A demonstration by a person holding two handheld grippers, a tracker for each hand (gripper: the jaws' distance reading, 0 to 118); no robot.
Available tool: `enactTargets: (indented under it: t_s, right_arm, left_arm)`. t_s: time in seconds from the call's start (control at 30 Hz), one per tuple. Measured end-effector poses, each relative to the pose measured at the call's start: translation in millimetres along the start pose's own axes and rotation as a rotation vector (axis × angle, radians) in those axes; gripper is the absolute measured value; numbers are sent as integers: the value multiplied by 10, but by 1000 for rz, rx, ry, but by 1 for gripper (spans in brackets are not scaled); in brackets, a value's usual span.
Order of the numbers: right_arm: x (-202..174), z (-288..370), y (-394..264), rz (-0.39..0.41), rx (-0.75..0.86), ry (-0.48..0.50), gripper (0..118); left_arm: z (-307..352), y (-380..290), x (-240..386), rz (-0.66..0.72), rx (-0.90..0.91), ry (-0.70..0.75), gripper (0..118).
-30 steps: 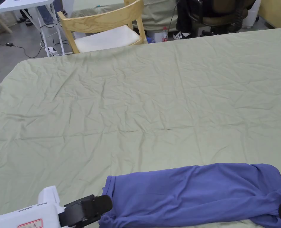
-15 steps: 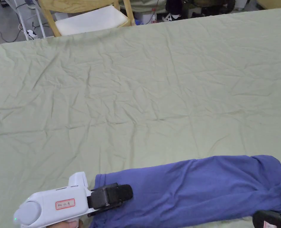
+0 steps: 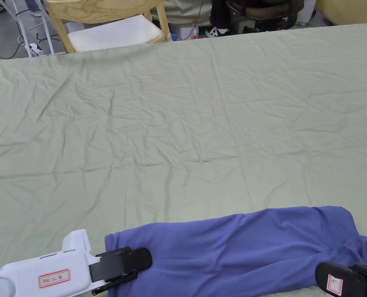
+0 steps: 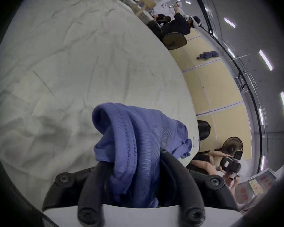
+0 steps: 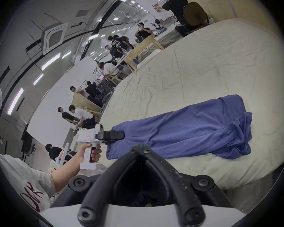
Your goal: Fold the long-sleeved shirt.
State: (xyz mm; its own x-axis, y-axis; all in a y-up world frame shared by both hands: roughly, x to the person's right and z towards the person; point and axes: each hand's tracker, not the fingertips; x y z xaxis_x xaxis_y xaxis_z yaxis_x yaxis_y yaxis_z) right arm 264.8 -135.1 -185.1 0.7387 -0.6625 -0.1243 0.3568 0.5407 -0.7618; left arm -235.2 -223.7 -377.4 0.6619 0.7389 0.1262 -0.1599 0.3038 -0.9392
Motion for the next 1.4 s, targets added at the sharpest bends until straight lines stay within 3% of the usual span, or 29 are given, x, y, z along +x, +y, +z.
enactTargets:
  t_s: [0.23,0.7,0.83,1.03,1.3,1.4]
  right_arm:
    - [-195,48,-23,24,9,4,1]
    - [-454,-50,-35,106,-19,-8,1]
    - [-479,-61,-53,113,-30,-21,1]
    - [-422,-30,-34,71,-45,-105,1]
    - [-378,103,-51,58,-22,-100,1]
    - [-352,131,-66,39,-16,-109,1]
  left_arm:
    - [486,94,-42,16,37,37,26]
    - [1508,480,-447,86,25,380,26]
    - [1534,377,-209,204,114,392,26]
    - [1200,255,478,121,78,428,26]
    - [227,270,1325,97,7,496,27]
    - [-202,333,1446,155,20,495,27]
